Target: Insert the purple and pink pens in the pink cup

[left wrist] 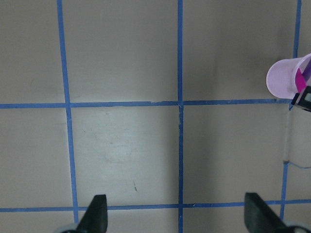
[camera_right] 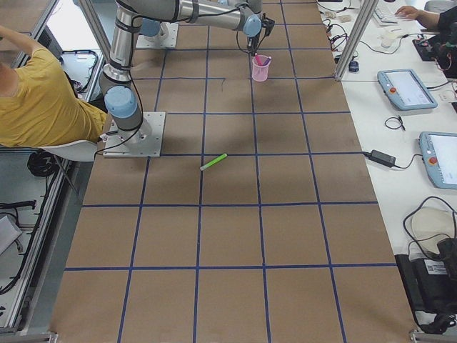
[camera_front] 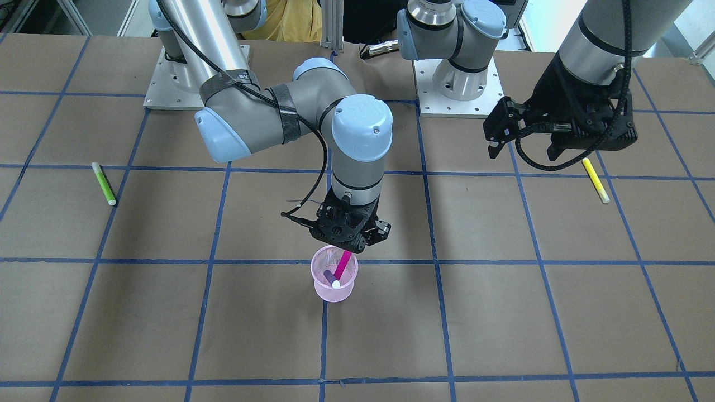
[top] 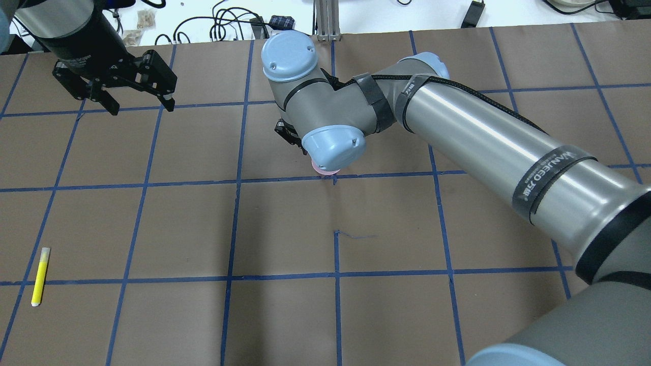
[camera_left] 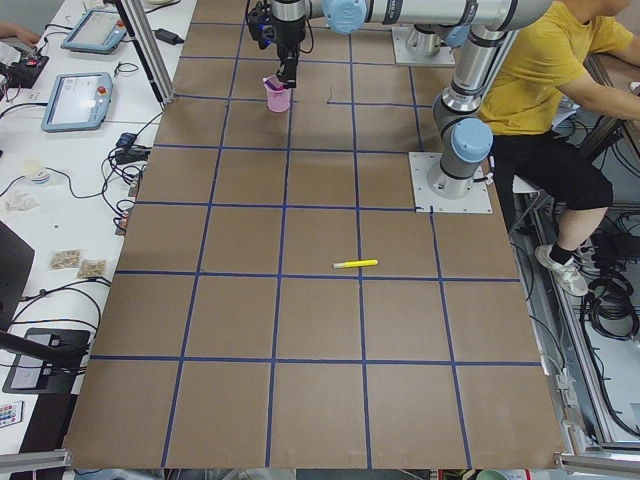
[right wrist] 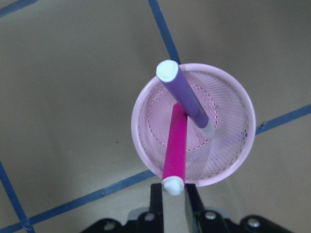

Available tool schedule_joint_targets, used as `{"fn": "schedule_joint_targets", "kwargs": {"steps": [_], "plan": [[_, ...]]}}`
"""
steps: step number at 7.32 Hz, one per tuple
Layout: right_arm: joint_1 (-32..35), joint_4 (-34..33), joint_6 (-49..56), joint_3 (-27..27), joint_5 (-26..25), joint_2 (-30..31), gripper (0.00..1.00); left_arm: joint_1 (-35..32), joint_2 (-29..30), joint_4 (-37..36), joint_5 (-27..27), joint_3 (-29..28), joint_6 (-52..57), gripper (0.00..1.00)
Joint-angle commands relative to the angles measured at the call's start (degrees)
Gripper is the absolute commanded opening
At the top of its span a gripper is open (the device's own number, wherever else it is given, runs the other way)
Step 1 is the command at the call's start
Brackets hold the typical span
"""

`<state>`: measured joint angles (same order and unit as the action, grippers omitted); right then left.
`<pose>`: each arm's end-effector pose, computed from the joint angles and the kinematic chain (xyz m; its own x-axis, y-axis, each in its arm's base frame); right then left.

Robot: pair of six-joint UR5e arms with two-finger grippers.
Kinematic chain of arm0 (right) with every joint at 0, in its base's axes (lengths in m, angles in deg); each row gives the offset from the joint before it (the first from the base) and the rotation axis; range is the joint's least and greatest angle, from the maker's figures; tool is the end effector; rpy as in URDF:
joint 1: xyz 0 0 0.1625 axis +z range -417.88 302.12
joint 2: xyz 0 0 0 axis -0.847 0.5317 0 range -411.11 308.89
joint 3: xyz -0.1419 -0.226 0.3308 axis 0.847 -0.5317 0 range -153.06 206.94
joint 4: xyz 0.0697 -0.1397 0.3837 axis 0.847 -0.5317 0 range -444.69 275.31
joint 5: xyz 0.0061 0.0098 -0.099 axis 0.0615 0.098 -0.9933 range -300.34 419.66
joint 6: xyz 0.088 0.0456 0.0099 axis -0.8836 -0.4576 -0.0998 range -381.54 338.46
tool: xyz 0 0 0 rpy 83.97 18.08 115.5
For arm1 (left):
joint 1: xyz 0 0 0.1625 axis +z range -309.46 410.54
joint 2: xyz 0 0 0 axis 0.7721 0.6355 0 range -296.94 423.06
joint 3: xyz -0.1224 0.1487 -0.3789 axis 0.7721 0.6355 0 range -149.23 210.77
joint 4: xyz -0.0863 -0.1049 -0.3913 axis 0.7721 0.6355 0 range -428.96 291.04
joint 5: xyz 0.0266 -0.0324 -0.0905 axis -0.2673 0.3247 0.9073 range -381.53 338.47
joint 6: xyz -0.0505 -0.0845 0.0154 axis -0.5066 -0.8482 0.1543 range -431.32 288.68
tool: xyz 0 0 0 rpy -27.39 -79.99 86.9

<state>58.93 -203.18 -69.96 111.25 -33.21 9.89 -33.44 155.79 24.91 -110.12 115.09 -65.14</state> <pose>0.4187 -0.5442 0.2889 -0.9290 0.3686 -0.0344 0.3702 0.9239 -0.0972 -0.0816 -0.5214 0.5060 -0.9997 0.0024 0.0262 0.0027 0.9999 0.0134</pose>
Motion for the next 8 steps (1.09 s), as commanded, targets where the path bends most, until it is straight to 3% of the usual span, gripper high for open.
{"fn": "schedule_joint_targets", "kwargs": {"steps": [1, 2, 5, 7, 8], "plan": [[-0.96, 0.28, 4.27, -0.38, 0.15, 2.62, 1.00, -0.04, 0.08, -0.09, 0.17, -0.03, 0.06, 1.00], [-2.89, 0.37, 10.04, 0.41, 0.15, 5.25, 1.00, -0.04, 0.08, -0.09, 0.17, -0.03, 0.06, 1.00], [-13.94, 12.72, 36.37, 0.59, 0.42, 15.00, 1.00, -0.65, 0.17, -0.09, -0.18, -0.73, -0.46, 1.00], [-20.20, 14.96, 53.70, 0.59, 1.20, 18.80, 1.00, -0.83, 0.52, -0.09, 0.08, -0.91, -0.64, 1.00], [-21.52, 15.48, 57.09, 0.42, 3.47, 19.07, 1.00, -0.83, 0.61, -0.09, 0.08, -0.91, -0.99, 1.00]]}}
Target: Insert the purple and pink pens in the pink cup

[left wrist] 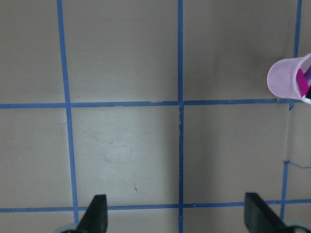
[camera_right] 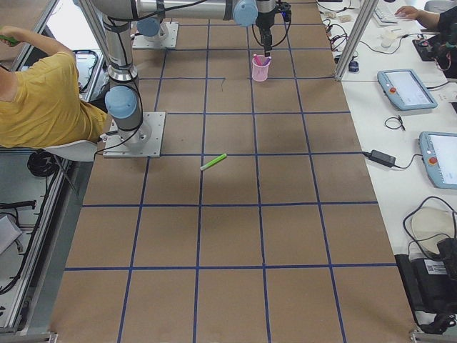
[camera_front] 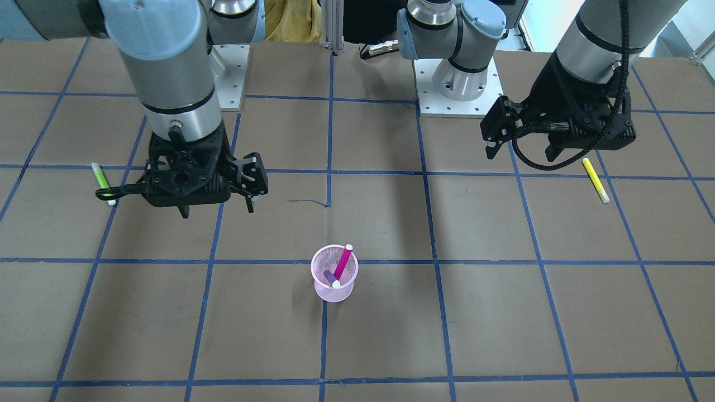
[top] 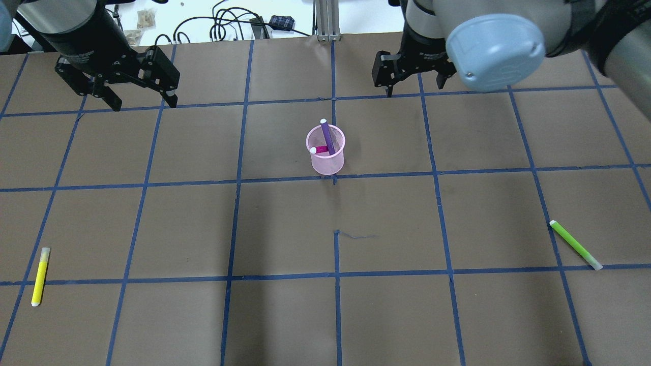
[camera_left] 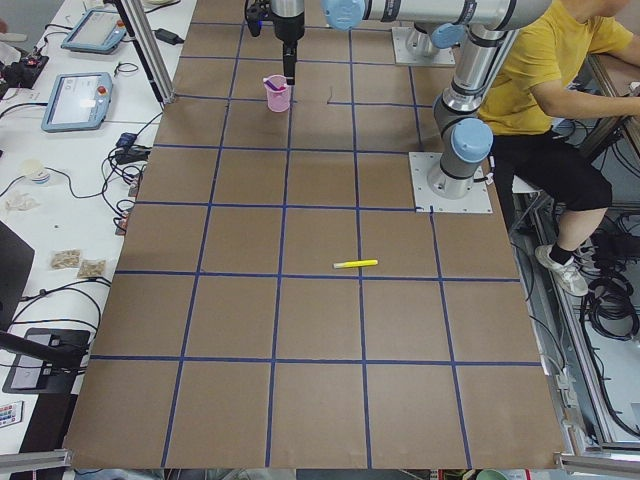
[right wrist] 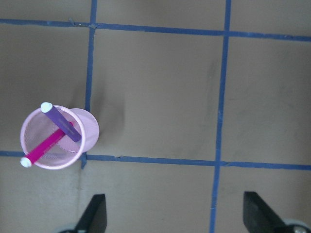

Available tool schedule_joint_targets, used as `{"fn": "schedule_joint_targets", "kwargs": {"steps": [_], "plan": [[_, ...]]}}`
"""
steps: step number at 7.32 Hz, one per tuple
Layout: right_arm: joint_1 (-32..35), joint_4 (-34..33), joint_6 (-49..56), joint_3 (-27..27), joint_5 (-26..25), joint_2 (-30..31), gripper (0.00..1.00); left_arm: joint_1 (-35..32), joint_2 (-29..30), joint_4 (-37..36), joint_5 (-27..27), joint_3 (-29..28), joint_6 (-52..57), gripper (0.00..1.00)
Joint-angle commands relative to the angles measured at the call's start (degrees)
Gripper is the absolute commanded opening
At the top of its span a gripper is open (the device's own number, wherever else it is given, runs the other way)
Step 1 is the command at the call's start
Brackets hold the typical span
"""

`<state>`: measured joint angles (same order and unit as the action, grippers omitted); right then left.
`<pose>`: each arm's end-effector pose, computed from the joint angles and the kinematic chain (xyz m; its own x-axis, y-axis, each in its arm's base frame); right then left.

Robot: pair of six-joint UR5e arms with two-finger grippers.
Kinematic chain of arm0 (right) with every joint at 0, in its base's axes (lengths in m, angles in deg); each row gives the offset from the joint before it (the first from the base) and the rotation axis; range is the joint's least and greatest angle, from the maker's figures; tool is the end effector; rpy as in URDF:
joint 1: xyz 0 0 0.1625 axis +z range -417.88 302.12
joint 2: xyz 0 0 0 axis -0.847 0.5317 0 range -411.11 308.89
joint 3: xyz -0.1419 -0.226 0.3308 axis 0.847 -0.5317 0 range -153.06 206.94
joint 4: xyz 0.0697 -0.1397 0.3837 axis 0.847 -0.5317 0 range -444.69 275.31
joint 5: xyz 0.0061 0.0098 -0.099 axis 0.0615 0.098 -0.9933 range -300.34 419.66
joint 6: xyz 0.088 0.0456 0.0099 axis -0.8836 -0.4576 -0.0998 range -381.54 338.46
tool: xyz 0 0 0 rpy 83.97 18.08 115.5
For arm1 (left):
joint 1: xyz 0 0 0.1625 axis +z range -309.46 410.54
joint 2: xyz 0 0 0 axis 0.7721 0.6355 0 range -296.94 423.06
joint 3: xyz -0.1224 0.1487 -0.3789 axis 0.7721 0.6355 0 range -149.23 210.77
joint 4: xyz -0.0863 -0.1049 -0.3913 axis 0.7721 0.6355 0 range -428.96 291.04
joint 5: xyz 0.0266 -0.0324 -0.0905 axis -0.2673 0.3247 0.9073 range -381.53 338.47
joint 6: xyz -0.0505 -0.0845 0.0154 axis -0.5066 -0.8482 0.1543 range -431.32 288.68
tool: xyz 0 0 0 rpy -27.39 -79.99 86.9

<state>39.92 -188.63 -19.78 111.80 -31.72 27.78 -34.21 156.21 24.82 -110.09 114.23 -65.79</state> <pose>0.2089 -0.5614 0.4539 -0.9863 -0.1625 0.0282 -0.1648 0.9767 -0.1378 -0.0883 -0.5242 0.5097 -0.9997 0.0047 0.0257 0.0048 1.0000 0.0044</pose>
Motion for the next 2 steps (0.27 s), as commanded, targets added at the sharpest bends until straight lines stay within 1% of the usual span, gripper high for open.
{"fn": "schedule_joint_targets", "kwargs": {"steps": [1, 2], "plan": [[-3.58, 2.59, 9.64, -0.91, 2.00, 1.27, 1.00, -0.15, 0.19, 0.00, 0.06, -0.05, -0.51, 1.00], [-4.46, 6.87, 10.62, -1.18, 1.92, 1.96, 1.00, -0.15, 0.10, 0.09, 0.06, -0.05, -0.52, 1.00]]}}
